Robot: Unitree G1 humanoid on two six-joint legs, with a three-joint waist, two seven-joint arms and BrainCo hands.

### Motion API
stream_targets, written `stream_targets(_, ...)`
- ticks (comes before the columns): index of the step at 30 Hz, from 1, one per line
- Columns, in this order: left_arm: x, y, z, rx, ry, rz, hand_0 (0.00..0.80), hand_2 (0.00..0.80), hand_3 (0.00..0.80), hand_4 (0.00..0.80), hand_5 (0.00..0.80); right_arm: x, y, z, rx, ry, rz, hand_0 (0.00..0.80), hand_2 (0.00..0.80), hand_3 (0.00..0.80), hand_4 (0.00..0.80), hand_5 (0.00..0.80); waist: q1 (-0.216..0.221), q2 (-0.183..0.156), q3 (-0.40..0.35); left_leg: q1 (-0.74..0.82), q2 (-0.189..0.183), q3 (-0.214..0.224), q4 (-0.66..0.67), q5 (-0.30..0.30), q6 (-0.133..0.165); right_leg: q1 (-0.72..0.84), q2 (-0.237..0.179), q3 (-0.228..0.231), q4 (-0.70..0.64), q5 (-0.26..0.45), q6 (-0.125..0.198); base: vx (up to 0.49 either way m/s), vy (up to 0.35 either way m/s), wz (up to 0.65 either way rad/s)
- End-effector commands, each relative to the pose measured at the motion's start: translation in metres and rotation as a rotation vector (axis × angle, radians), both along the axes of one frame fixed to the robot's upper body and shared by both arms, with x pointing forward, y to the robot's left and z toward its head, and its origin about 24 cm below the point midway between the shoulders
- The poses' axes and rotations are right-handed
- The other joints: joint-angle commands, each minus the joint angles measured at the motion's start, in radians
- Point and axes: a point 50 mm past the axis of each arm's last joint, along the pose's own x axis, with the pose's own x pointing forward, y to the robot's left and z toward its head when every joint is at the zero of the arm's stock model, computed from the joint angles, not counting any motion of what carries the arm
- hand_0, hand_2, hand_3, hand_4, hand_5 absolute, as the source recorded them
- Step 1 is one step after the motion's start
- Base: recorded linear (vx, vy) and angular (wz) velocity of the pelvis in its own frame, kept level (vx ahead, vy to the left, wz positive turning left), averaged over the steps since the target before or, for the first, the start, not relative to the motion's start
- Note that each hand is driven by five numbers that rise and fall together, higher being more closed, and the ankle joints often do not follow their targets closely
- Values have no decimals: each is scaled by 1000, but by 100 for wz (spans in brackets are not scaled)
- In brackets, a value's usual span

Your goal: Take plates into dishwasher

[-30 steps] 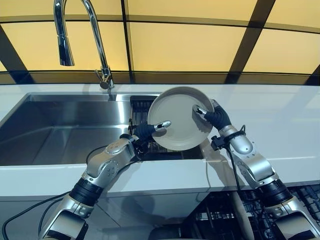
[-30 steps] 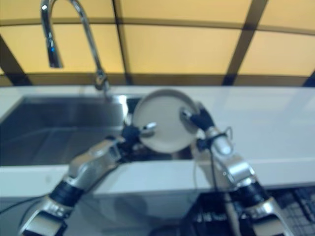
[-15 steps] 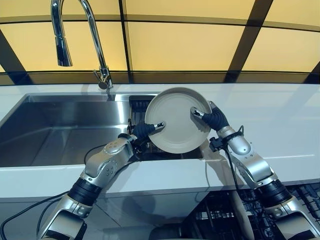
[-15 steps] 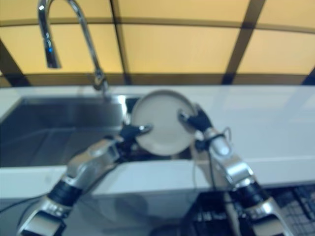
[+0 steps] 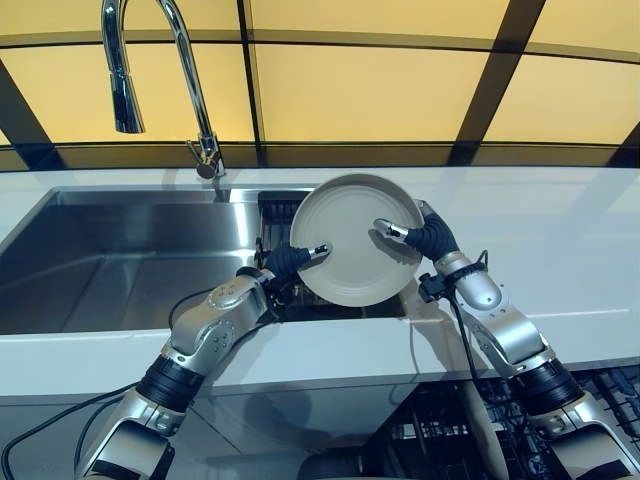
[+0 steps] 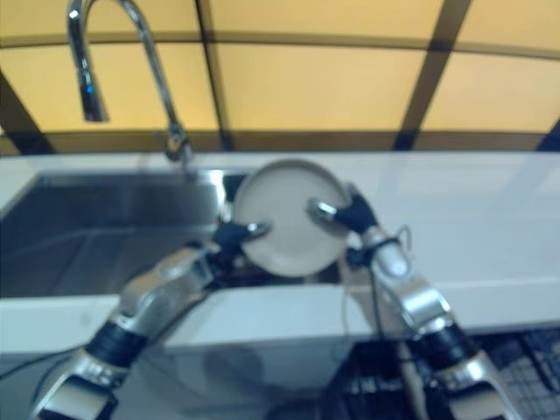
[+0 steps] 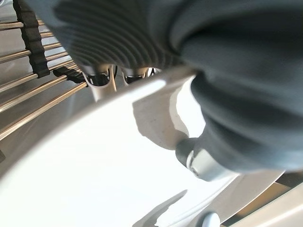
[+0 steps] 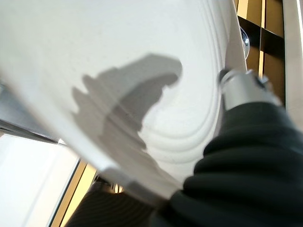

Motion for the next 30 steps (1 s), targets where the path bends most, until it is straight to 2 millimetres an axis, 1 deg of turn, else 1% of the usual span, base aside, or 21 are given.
stream_targets(1, -2, -39, 18, -79, -73, -137, 800, 800, 800, 800, 800, 2, 23, 69, 67, -292, 92, 0, 0, 0, 0, 0, 22, 25, -23, 16, -25, 30, 2, -67, 12, 29, 72, -2, 3, -56, 3, 0, 0, 0)
stream_targets(6, -1, -37, 23, -106, -94, -106, 800, 800, 800, 800, 800, 2, 20, 70, 76, -302, 78, 0, 0, 0, 0, 0, 23, 25, -25, 13, -24, 30, 2, -66, 12, 27, 71, -2, 3, -56, 4, 0, 0, 0)
stream_targets(15, -1, -36, 24, -127, -110, -73, 800, 800, 800, 800, 800, 1, 16, 68, 93, -303, 58, 0, 0, 0, 0, 0, 20, 24, -26, 12, -23, 30, 2, -66, 11, 26, 69, -1, 3, -55, 5, 0, 0, 0)
stream_targets(20, 1, -31, 31, -163, -152, -18, 800, 800, 800, 800, 800, -1, 11, 67, 116, -311, 35, 0, 0, 0, 0, 0, 19, 23, -26, 8, -21, 34, 2, -65, 9, 25, 68, -3, 3, -55, 5, 0, 0, 0)
stream_targets(30, 1, -28, 45, -226, -228, 47, 800, 800, 800, 800, 800, -2, 2, 63, 141, -307, -10, 0, 0, 0, 0, 0, 11, 20, -25, 1, -15, 47, 2, -61, 5, 22, 65, -17, 3, -53, 6, 0, 0, 0)
